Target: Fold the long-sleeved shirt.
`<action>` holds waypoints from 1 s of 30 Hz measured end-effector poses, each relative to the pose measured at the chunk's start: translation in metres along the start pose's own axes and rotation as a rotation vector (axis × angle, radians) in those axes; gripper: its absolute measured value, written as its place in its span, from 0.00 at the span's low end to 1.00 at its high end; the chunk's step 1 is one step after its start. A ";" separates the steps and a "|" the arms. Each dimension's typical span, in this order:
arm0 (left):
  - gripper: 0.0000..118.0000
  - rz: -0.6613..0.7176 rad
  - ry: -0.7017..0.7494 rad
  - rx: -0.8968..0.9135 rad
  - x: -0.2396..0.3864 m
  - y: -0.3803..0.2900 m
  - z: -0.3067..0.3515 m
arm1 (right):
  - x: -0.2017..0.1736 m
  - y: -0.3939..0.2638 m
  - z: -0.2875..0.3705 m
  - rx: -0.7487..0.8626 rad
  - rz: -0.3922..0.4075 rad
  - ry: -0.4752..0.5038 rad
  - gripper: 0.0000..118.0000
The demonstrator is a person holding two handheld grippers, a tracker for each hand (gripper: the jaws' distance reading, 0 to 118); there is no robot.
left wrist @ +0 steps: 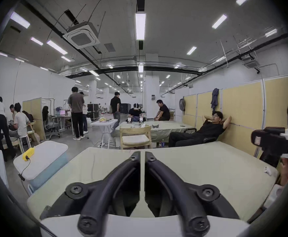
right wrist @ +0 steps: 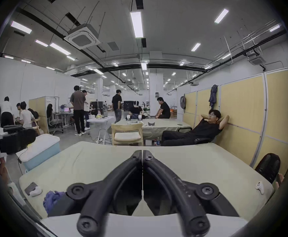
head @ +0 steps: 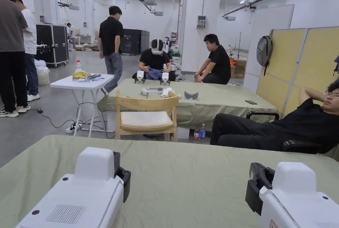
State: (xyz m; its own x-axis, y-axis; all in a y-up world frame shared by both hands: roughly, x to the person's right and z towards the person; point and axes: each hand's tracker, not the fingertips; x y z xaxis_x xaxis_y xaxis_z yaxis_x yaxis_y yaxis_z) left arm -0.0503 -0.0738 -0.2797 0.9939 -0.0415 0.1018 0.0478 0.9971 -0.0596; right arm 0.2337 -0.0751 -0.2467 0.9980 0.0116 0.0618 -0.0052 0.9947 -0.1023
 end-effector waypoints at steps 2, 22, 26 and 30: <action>0.01 0.029 -0.054 -0.033 -0.009 -0.002 0.000 | 0.001 0.000 0.003 -0.001 0.010 -0.007 0.03; 0.01 0.112 0.553 -0.206 -0.244 -0.047 0.107 | -0.290 -0.022 -0.023 -0.109 -0.039 0.887 0.03; 0.36 0.184 0.421 -0.272 -0.248 -0.090 0.073 | -0.271 -0.037 -0.031 -0.108 0.024 0.894 0.03; 0.97 0.314 0.224 -0.414 -0.243 -0.163 0.015 | -0.231 -0.061 -0.046 -0.205 0.068 0.814 0.03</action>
State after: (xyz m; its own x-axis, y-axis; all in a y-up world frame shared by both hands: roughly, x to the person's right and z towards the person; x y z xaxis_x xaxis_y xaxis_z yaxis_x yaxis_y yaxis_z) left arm -0.3007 -0.2253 -0.2797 0.9614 0.1951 -0.1941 -0.2633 0.8574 -0.4422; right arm 0.0064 -0.1427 -0.3001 0.7302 -0.0847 -0.6779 -0.1338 0.9553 -0.2634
